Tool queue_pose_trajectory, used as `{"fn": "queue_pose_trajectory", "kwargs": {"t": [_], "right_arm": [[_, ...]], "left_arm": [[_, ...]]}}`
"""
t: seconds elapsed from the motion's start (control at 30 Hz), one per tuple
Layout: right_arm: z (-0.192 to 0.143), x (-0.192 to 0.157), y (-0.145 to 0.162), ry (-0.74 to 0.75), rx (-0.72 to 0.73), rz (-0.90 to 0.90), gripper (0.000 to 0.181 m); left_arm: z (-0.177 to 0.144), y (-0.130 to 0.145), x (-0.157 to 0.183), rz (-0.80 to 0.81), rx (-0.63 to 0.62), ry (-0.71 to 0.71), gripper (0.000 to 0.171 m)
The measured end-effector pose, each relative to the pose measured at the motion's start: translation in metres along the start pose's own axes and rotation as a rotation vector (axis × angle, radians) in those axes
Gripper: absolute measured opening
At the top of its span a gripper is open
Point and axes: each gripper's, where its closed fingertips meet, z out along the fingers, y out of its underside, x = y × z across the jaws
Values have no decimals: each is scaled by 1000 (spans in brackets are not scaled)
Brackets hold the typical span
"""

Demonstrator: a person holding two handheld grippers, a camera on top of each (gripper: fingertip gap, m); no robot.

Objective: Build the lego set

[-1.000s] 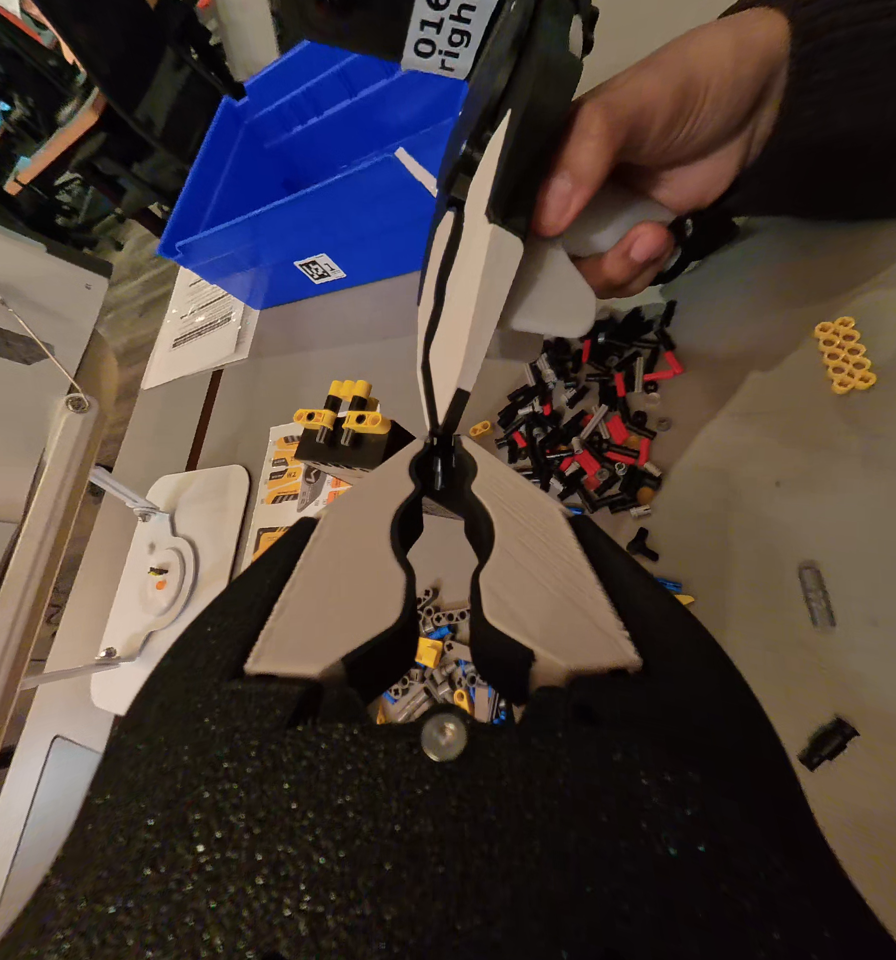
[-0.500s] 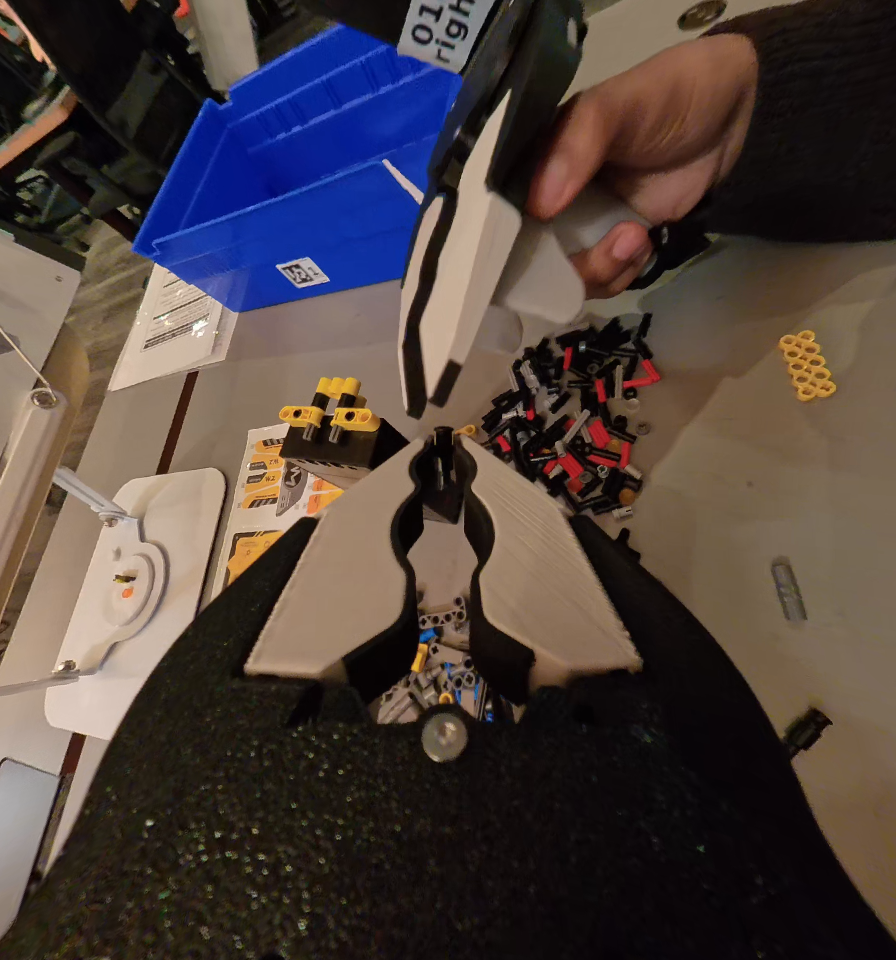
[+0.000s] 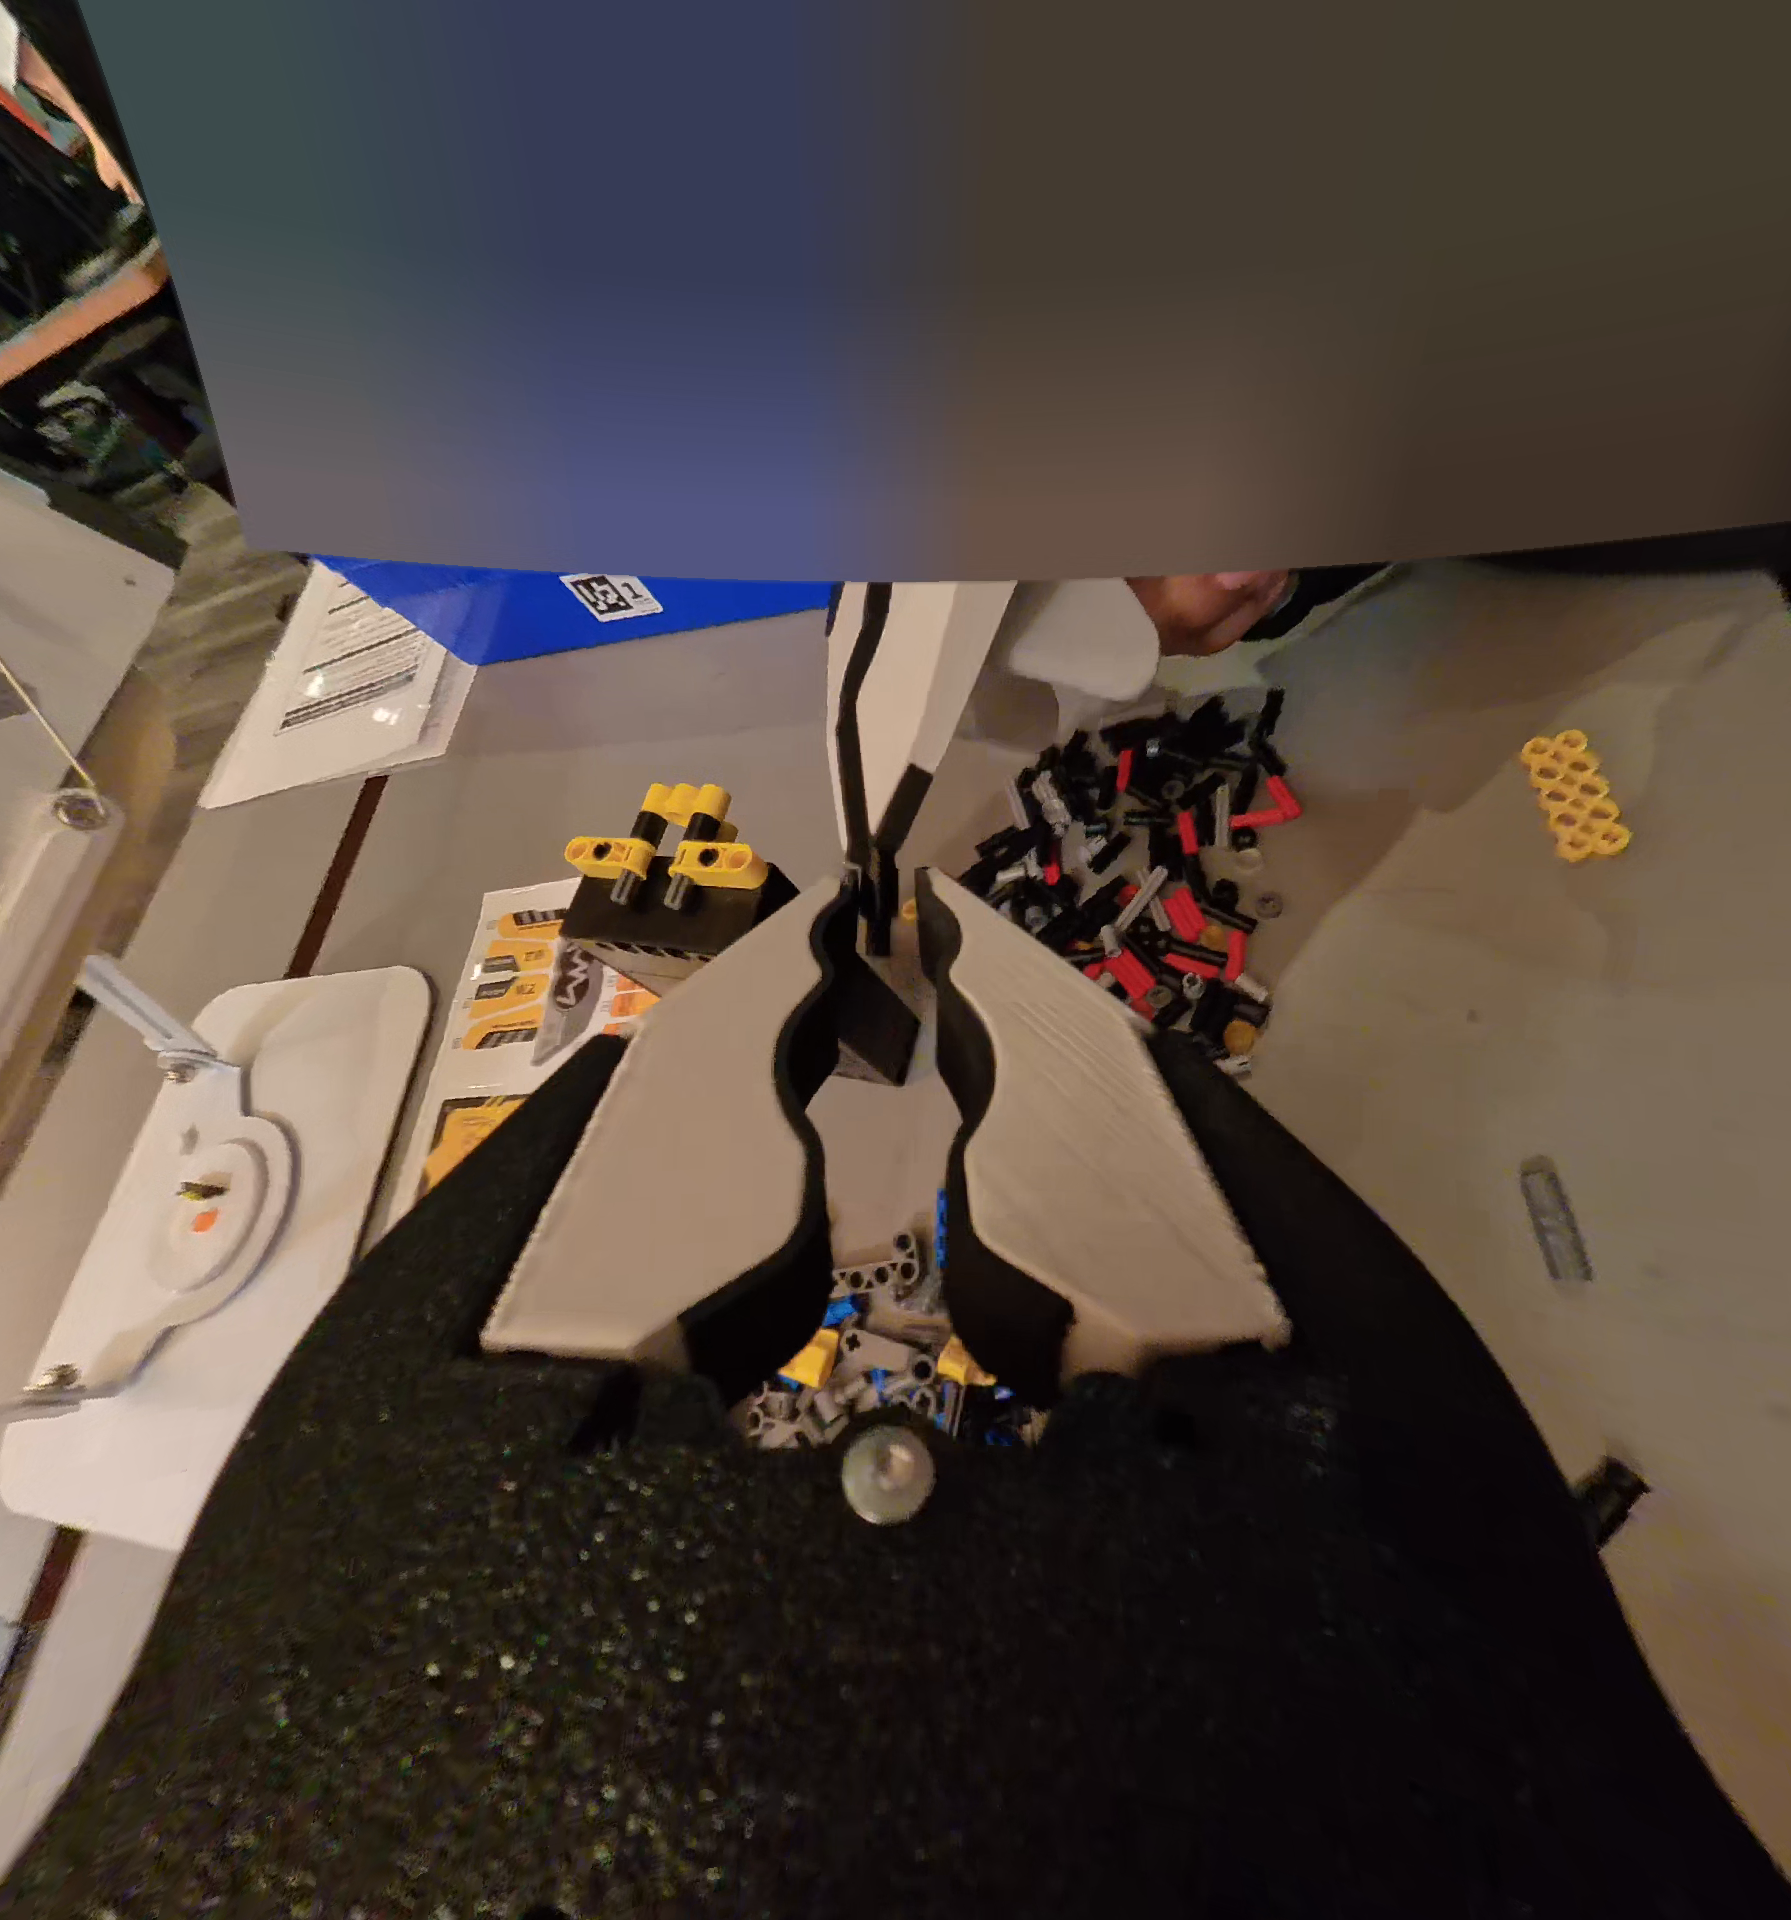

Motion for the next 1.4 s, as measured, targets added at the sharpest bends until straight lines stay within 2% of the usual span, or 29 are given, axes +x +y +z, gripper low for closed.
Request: {"fn": "queue_pose_trajectory", "kwargs": {"t": [0.1, 0.33, 0.43, 0.6, 0.9, 1.0, 1.1, 1.27, 1.4], "right_arm": [[-7, -2, -9, -17, 44, -5, 5], [-12, -8, -14, -101, 83, 51, 5], [-11, -9, -13, -113, 80, 55, 5], [-11, -13, -14, -146, 88, 71, 5], [-10, -17, -14, -173, 86, 83, 5], [-10, -11, -15, -116, 92, 32, 6], [-15, -1, -22, -15, 123, -43, 17], [-25, 25, -31, 193, 149, -152, 17], [-25, 42, -28, 326, 121, -206, 17]], "left_arm": [[-3, -2, -5, -86, 52, 29, 24], [-12, -14, -9, -267, 197, 147, 19], [-14, -17, -9, -287, 233, 164, 7], [-13, -19, -5, -317, 262, 209, 7], [-15, -22, -4, -275, 293, 196, 3], [-13, -18, -10, -303, 288, 193, 3], [-15, -10, -27, -383, 306, 186, 3], [-15, 6, -53, -586, 363, 311, 3], [-11, 14, -58, -714, 390, 453, 3]]}}
